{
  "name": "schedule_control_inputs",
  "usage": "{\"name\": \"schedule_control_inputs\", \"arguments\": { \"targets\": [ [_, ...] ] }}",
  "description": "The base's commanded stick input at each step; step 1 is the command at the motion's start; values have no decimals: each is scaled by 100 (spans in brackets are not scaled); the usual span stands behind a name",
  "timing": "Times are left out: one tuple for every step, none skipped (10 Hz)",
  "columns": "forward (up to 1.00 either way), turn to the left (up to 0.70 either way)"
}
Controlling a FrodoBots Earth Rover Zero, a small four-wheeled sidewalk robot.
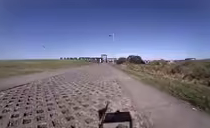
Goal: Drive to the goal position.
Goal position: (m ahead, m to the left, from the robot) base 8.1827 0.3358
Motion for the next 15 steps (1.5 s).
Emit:
{"name": "schedule_control_inputs", "arguments": {
  "targets": [
    [70, -35],
    [70, -35],
    [70, -35],
    [70, -35],
    [70, -35],
    [70, -35],
    [70, -35],
    [70, -35],
    [70, -35],
    [70, -35],
    [70, -35],
    [70, -20],
    [70, -3],
    [70, 0],
    [70, 0]
  ]
}}
